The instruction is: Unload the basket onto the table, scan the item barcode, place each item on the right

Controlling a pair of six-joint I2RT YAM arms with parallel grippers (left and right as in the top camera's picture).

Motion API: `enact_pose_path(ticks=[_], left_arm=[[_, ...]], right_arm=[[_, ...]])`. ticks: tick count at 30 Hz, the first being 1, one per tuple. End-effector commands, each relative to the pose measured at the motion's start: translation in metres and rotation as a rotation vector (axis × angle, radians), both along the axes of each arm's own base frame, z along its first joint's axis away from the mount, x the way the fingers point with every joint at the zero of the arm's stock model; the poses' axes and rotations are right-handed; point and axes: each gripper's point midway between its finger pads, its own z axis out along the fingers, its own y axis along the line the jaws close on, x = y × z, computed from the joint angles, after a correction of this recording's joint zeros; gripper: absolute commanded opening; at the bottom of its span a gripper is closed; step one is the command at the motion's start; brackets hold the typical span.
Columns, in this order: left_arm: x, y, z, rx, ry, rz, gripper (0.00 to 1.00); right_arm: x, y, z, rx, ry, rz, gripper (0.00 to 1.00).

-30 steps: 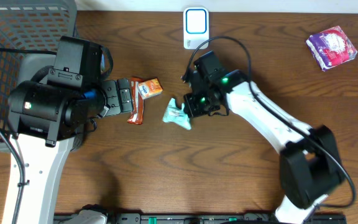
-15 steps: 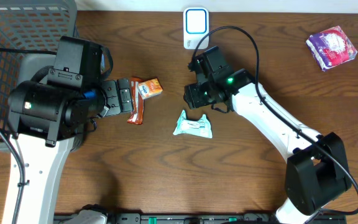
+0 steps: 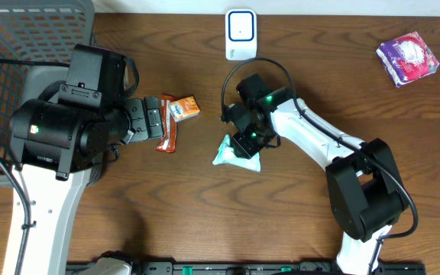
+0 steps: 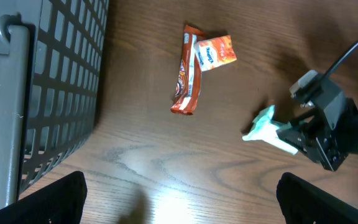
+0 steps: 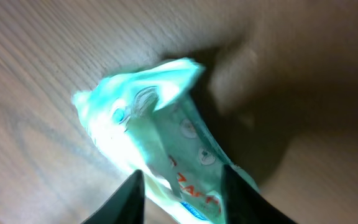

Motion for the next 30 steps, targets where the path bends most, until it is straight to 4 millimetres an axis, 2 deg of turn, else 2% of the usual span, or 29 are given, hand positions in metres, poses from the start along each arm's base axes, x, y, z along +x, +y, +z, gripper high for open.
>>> enact_pose_path(ticks=[1, 3, 7, 10, 13, 16, 19, 23, 25, 27, 29, 30], left_arm=[[0.0, 0.002, 0.0, -0.002, 0.001, 0.019, 0.98], [0.0, 0.002, 0.0, -0.002, 0.001, 0.019, 0.98], [0.0, 0.002, 0.0, -0.002, 0.001, 0.019, 0.98], [0.0, 0.002, 0.0, -0.002, 0.001, 0.019, 0.98], [0.0, 0.002, 0.0, -0.002, 0.001, 0.019, 0.98], [0.0, 0.002, 0.0, -0.002, 0.001, 0.019, 0.98], [0.0, 0.002, 0.0, -0.002, 0.001, 0.019, 0.98], [0.0, 0.002, 0.0, -0.002, 0.001, 0.019, 0.98], [0.0, 0.002, 0.0, -0.002, 0.001, 0.019, 0.98], [0.0, 0.002, 0.0, -0.002, 0.001, 0.019, 0.98], [0.0, 0.002, 0.0, -0.002, 0.001, 0.02, 0.98], [0.0, 0.002, 0.0, -0.002, 0.001, 0.019, 0.98]], right_arm=[[-0.008, -0.005, 0.004, -0.018, 0.082, -0.143, 0.33], [-0.025, -0.014, 0.013, -0.06, 0.155, -0.211, 0.35], [-0.041, -0.023, 0.034, -0.092, 0.2, -0.232, 0.39], [-0.029, -0.023, 0.041, -0.081, 0.129, -0.237, 0.45], [-0.006, -0.025, 0.039, -0.096, 0.042, -0.317, 0.59], [0.011, -0.026, 0.04, -0.079, 0.011, -0.42, 0.6], [0.014, -0.031, 0.039, -0.079, 0.029, -0.503, 0.6], [0.005, -0.034, 0.035, -0.096, 0.075, -0.543, 0.62], [-0.004, -0.036, 0.035, -0.118, 0.115, -0.572, 0.59], [-0.015, -0.034, 0.036, -0.116, 0.183, -0.61, 0.47], [-0.025, -0.029, 0.038, -0.101, 0.245, -0.62, 0.19], [-0.032, -0.026, 0.039, -0.103, 0.277, -0.63, 0.19]])
